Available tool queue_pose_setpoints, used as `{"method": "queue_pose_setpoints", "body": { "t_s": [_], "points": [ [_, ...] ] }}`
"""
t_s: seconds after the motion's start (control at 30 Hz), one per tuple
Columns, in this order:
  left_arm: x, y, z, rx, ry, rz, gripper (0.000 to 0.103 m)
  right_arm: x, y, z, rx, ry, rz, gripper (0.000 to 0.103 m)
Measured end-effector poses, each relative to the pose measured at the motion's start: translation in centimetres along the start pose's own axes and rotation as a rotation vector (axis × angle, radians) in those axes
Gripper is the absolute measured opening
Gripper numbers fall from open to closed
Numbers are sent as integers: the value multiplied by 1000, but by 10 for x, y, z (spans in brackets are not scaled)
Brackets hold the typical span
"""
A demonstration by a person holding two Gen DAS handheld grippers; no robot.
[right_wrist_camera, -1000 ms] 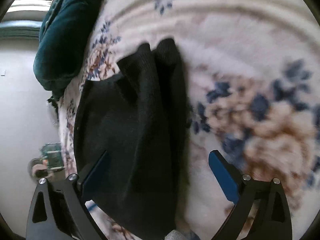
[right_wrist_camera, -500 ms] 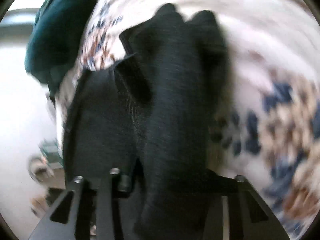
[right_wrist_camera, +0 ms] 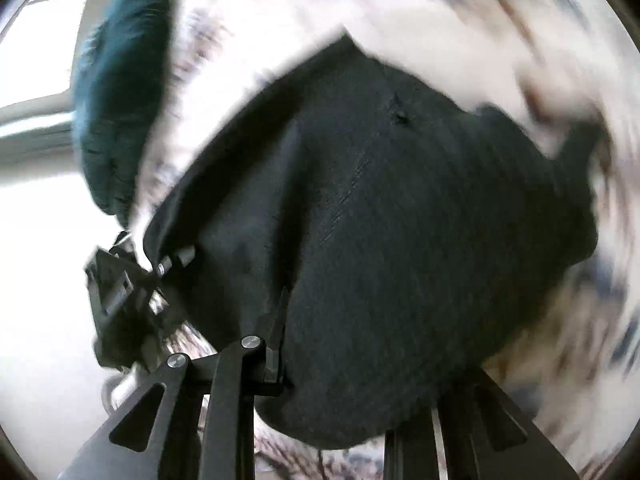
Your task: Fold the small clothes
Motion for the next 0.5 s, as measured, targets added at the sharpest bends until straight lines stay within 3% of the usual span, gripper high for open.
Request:
{"method": "queue_pose_setpoints", "body": {
  "t_s": [0.03,0.1,0.23,0.37,0.43,0.5],
  "points": [
    [7,8,-4,8,-16,-12,64,-13,9,-6,8,23,-22,37],
    [9,14,1,-5,-22,-14,64,-27,11,-5,-15,70,-10,44],
    [6,38,45,-139,-108,-46,70,-39,8,32,-15,108,54,60],
    [31,71,64,-230,-297,-35,75,-47,-8,78,-60,145,100,66],
    [52,98,55,-222,-370,-5,76,-39,-29,92,-87,165,138,67],
    [78,124,36,-181,-385,48,76,-28,-59,98,-122,188,188,67]
  ]
}}
Point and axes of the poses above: each gripper's, at about its wrist camera, not at the fingertips, and z roughly against the way its jaws point, x to its left, y to its underside, the point moved 10 cm from there along -z, roughly the way its jaws point, and after that the axes turned 4 degrees about -y, right-handed, at the moved point
